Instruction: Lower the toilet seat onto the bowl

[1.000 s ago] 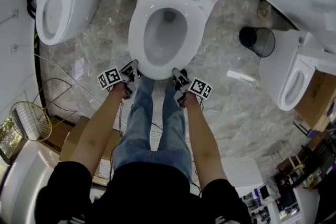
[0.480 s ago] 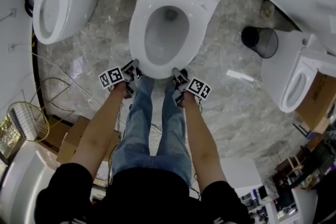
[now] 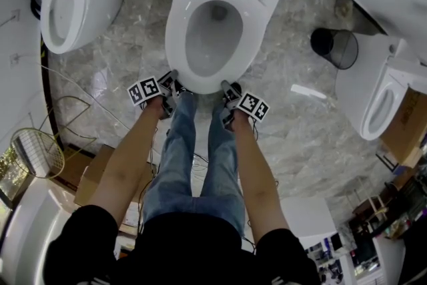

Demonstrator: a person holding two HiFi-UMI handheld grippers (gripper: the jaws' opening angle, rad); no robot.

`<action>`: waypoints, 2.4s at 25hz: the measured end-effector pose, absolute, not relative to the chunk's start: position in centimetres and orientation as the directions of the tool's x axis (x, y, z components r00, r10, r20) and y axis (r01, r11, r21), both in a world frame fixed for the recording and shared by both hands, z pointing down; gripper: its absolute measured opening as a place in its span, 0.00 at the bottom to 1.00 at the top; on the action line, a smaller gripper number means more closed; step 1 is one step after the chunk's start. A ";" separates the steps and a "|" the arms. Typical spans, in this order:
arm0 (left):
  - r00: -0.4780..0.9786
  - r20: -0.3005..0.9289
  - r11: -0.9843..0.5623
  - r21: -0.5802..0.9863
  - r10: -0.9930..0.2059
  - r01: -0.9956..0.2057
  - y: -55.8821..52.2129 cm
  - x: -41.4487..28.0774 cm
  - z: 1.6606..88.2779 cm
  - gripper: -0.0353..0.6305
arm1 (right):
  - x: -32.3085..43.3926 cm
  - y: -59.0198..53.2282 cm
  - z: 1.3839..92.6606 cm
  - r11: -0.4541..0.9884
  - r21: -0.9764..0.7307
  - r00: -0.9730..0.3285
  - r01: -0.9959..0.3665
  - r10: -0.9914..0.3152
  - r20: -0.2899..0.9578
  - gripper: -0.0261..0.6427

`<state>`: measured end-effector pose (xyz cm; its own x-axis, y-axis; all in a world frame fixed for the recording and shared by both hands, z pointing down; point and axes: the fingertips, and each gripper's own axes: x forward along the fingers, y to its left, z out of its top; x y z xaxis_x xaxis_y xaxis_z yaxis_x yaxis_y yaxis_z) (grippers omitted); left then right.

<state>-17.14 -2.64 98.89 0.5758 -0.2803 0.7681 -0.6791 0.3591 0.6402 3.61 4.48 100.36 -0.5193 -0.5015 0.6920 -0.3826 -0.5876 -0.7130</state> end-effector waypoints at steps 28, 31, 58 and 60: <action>0.611 0.119 -0.534 0.375 -0.783 -0.757 -8.2 -14.4 36.0 0.06 | 11.3 -0.3 36.8 -0.038 -0.155 0.002 -0.987 -0.973 0.231 0.07; 0.592 0.082 -0.566 0.212 -0.802 -0.797 -6.4 -14.1 32.4 0.06 | 11.1 1.7 32.1 -0.042 -0.103 0.029 -0.994 -0.992 0.124 0.07; 0.563 -0.037 -0.558 -0.089 -0.826 -0.825 -2.1 -12.7 24.8 0.06 | 10.8 4.1 27.5 -0.056 -0.017 0.057 -0.998 -0.998 -0.030 0.07; 0.565 -0.038 -0.560 -0.090 -0.824 -0.823 -2.0 -12.7 24.7 0.06 | 10.9 4.3 27.4 -0.057 -0.012 0.058 -0.998 -0.998 -0.031 0.07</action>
